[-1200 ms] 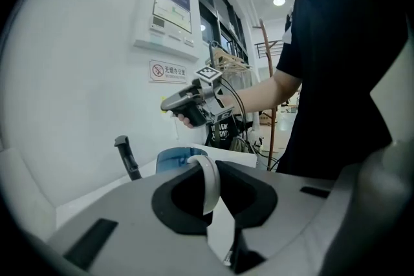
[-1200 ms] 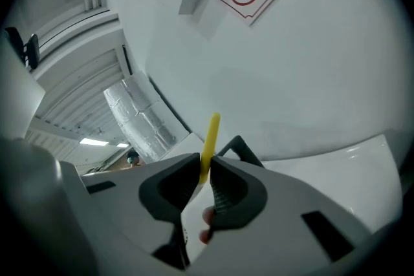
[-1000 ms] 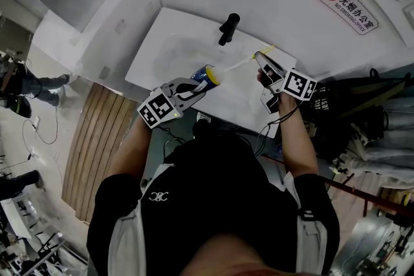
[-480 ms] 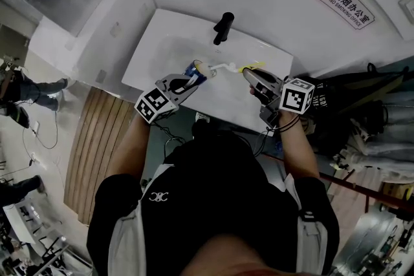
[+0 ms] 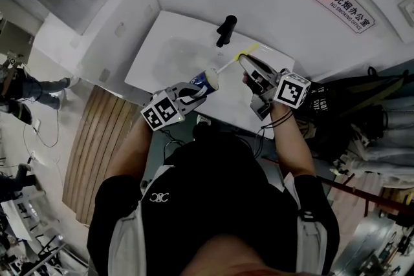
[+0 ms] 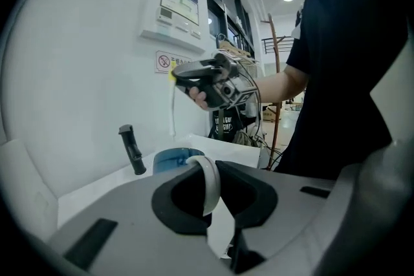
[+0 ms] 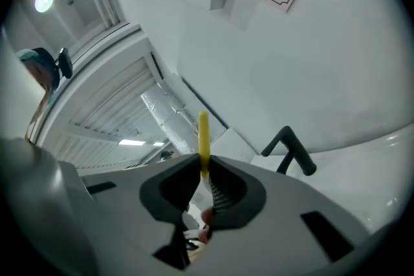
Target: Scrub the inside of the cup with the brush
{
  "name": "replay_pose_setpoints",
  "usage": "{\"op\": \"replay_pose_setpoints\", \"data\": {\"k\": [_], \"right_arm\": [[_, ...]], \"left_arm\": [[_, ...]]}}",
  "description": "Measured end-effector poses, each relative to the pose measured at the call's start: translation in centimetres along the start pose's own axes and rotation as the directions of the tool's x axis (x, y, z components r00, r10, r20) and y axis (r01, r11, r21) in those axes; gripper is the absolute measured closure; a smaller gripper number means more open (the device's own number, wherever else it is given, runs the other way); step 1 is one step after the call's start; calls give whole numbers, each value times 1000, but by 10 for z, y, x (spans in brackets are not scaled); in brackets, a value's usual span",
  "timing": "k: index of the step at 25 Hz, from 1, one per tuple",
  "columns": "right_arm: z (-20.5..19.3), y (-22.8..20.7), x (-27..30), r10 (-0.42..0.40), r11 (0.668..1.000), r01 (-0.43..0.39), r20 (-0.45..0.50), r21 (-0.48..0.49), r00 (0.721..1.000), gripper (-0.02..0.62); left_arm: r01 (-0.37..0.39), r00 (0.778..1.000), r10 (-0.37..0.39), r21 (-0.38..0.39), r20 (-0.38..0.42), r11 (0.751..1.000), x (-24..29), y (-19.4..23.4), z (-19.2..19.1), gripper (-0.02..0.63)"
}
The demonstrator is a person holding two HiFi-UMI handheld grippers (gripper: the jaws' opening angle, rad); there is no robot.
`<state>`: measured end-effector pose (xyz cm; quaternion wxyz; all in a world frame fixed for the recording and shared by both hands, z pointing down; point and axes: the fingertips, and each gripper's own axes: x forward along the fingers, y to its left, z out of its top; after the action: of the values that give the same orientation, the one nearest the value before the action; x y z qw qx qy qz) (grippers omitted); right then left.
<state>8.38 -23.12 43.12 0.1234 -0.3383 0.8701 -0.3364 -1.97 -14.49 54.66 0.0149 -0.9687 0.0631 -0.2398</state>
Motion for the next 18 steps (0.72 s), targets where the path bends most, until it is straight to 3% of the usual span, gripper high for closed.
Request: {"op": "replay_pose_setpoints", "data": {"k": [4, 8, 14, 18], "right_arm": [[15, -11, 4, -44, 999, 45, 72, -20, 996, 546], [21, -25, -5, -84, 996, 82, 110, 19, 990, 546], [20, -18, -27, -49, 994, 35, 138, 100, 989, 546], [32, -4, -43, -39, 996, 24, 190, 82, 981, 546]], "left_arm": [[23, 999, -24, 35, 22, 999, -3, -11, 15, 558], [3, 997, -3, 1, 71, 1000, -16, -7, 22, 558], [-61, 993, 67, -64, 98, 996, -30, 12, 19, 558], [-98, 987, 110, -108, 113, 989, -33, 21, 15, 558]]}}
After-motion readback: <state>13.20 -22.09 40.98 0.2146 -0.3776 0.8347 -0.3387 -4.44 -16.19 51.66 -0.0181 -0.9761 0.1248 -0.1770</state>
